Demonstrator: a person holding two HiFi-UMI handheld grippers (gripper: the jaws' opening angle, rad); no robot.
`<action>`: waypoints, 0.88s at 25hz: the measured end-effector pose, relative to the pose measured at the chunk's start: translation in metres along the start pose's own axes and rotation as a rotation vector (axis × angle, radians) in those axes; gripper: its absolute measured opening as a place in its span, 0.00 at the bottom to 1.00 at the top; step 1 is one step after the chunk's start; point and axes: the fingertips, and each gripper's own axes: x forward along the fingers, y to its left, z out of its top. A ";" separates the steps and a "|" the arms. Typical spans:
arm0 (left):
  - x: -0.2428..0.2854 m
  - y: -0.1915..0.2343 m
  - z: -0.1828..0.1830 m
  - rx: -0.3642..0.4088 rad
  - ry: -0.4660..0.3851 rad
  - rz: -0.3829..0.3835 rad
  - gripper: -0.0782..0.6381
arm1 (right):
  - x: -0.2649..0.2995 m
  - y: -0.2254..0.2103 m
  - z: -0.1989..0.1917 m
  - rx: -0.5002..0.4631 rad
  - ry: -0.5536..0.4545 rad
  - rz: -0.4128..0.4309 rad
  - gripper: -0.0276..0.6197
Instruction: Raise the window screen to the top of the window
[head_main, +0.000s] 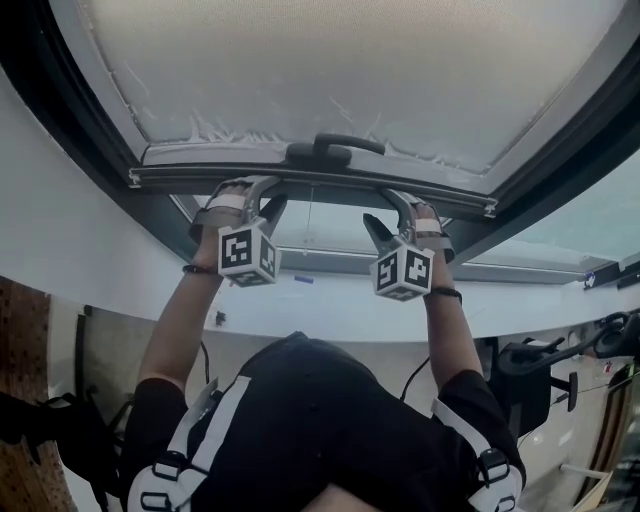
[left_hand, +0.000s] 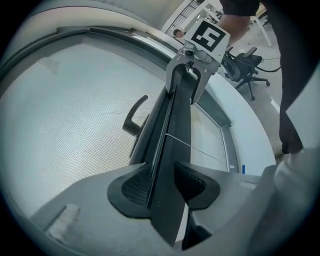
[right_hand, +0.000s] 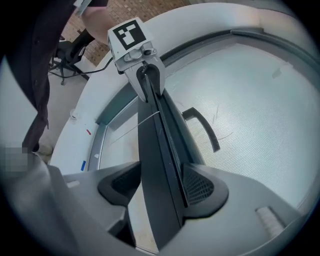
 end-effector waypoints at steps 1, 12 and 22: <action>0.000 -0.001 0.000 0.007 0.001 -0.013 0.32 | -0.001 0.001 0.000 0.007 -0.001 0.010 0.44; -0.002 -0.001 0.001 -0.068 0.013 -0.018 0.27 | 0.000 0.006 -0.007 -0.148 0.092 0.037 0.47; -0.024 0.056 0.024 -0.014 -0.020 0.042 0.22 | -0.023 -0.060 0.019 -0.043 0.011 -0.111 0.34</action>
